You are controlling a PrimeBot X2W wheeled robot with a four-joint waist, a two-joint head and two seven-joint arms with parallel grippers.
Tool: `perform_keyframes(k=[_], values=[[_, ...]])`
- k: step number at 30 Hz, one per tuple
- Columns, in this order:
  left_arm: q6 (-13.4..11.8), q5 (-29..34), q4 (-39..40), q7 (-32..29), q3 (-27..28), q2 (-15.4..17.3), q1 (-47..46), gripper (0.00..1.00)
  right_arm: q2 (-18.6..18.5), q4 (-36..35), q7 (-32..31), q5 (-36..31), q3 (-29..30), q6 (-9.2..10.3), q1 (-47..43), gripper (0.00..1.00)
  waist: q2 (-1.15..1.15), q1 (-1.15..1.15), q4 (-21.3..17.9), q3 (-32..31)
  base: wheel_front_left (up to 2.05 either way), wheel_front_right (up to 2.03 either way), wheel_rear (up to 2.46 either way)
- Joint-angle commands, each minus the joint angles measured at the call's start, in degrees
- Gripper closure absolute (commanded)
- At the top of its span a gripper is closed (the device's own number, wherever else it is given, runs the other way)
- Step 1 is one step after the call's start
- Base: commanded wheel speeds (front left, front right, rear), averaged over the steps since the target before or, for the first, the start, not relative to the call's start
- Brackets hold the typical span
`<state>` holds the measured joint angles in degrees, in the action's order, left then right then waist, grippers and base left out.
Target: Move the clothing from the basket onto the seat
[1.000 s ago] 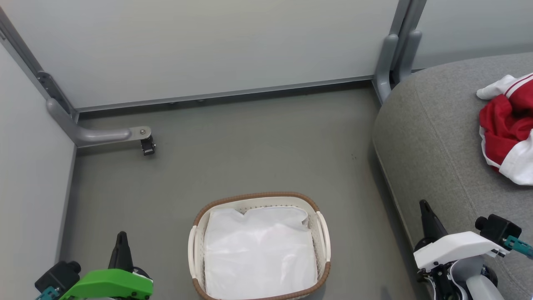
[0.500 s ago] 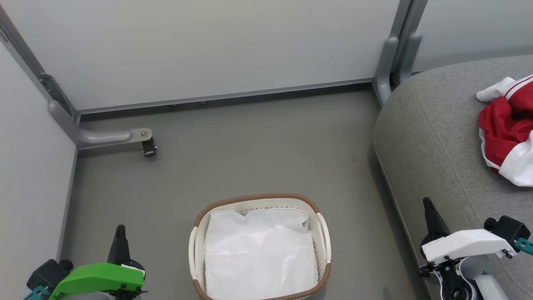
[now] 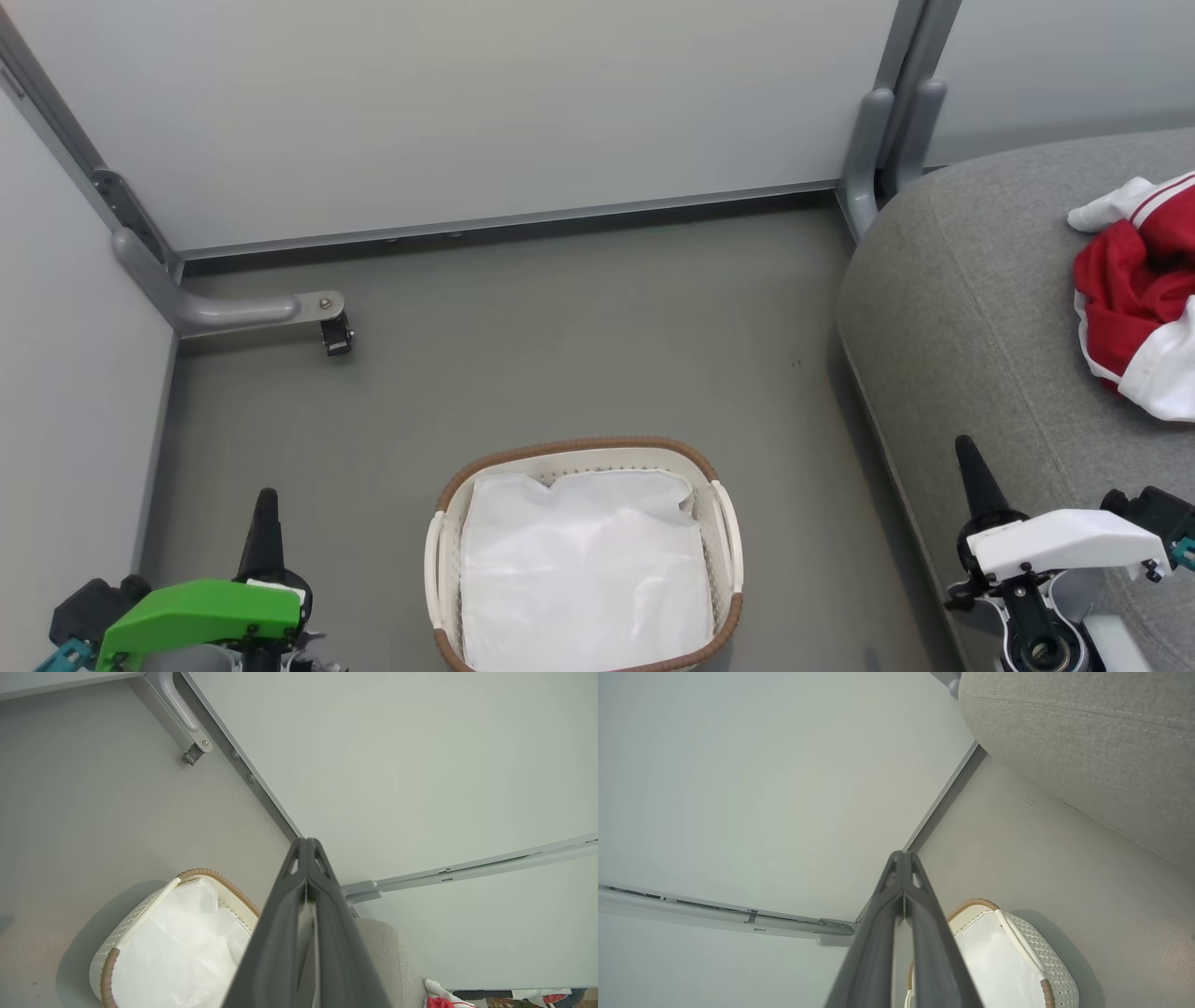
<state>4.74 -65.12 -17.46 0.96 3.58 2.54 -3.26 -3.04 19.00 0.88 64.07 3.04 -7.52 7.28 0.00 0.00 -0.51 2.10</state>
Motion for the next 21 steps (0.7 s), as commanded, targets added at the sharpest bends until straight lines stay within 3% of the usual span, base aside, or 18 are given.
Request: perform_keyframes(k=[1,21], values=[[0.38,-1.57,0.62,-0.44,0.31,0.36,-1.54,1.00,-0.23,-0.83,-0.43,1.51,0.33,0.03,-0.44,1.00,0.00,0.00,0.01,-0.04,0.00,0.00,0.00],[1.48,-11.76,1.86,-3.35,1.41,0.42,-2.35,1.00,-0.10,-2.59,-3.29,12.15,1.64,0.04,-0.68,1.00,0.00,0.00,0.18,-0.67,0.00,0.00,0.00]])
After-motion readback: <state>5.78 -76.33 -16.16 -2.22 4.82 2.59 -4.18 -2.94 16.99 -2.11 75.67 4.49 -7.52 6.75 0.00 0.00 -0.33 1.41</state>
